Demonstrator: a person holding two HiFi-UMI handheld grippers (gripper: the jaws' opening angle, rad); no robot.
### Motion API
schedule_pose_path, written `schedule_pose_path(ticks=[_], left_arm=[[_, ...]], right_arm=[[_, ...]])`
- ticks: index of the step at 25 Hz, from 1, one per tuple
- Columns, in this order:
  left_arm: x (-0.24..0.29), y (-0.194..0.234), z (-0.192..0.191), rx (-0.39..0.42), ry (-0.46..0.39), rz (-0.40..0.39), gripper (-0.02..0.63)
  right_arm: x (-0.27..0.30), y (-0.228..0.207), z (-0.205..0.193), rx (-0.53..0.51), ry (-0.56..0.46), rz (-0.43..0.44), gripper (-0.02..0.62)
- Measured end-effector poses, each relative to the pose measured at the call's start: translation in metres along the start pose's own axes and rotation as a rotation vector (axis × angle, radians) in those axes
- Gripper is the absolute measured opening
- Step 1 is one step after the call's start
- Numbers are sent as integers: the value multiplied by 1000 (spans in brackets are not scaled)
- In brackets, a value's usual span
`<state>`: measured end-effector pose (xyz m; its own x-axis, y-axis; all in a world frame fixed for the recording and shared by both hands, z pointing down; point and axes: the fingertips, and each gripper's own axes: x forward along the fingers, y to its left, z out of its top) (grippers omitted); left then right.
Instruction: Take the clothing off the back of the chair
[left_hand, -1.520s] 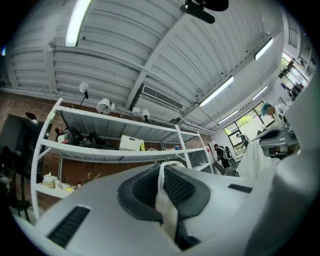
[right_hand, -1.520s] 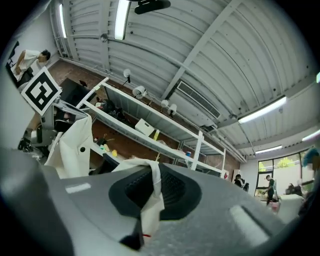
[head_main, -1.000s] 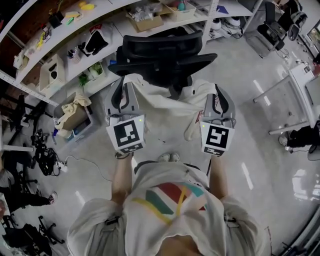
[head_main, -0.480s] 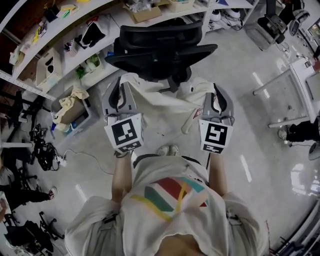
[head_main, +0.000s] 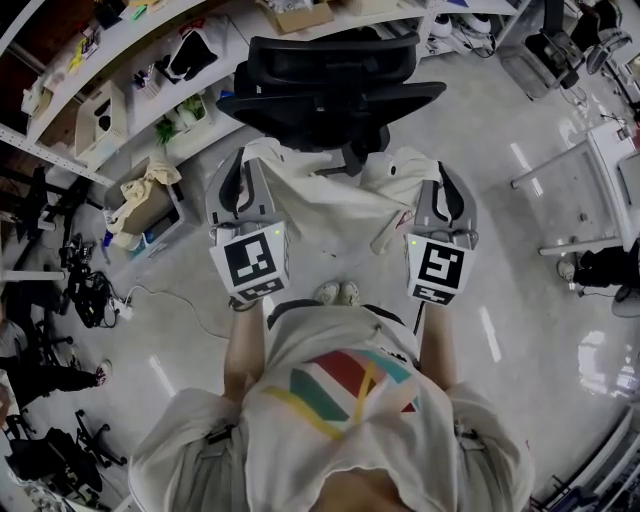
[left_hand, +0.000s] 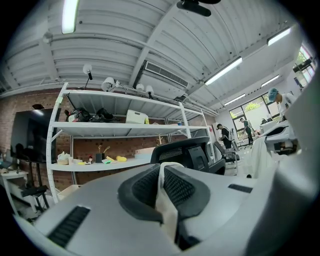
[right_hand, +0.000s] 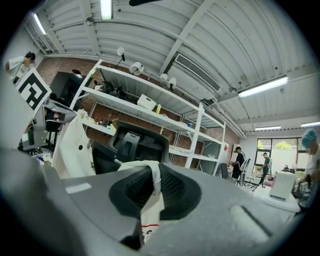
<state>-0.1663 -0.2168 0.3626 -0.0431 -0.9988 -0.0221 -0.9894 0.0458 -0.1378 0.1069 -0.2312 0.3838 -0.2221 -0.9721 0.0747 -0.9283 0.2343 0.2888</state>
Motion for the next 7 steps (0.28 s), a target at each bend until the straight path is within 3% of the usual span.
schedule_pose_path(ticks=[7], left_arm=[[-1,-2,-3,2,12,-6,18]], right_arm=[[-1,-3,-3,4,9,-8,9]])
